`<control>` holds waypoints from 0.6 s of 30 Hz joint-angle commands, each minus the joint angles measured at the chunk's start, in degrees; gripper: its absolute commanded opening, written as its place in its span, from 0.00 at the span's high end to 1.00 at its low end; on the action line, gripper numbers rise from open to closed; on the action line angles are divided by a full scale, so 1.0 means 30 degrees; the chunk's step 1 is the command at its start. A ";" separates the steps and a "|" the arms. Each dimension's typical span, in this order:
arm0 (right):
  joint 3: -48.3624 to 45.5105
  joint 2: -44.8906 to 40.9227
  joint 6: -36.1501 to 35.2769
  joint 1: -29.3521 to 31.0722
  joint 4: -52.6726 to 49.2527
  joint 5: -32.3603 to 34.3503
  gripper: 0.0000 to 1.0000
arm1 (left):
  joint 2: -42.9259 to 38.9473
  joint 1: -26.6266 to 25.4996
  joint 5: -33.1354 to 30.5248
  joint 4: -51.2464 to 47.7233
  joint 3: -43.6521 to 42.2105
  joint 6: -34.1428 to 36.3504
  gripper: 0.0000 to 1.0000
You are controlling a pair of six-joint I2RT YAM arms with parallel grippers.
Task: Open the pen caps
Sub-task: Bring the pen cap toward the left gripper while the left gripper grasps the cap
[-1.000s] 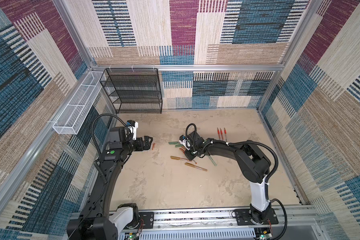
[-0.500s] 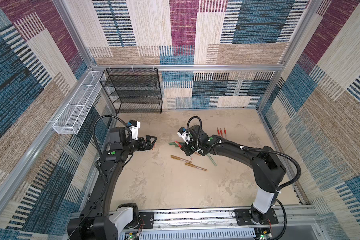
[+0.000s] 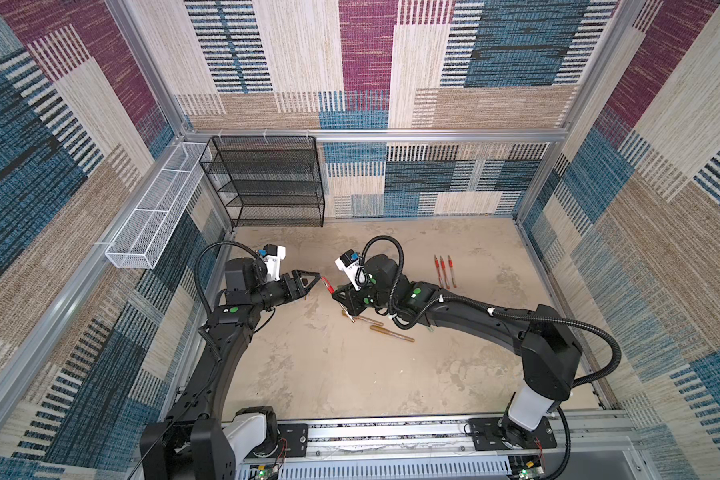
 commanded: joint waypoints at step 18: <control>0.1576 0.1068 0.0059 0.0921 0.1129 -0.0113 0.89 | 0.0078 -0.0256 -0.0247 0.1357 -0.0534 -0.1135 0.96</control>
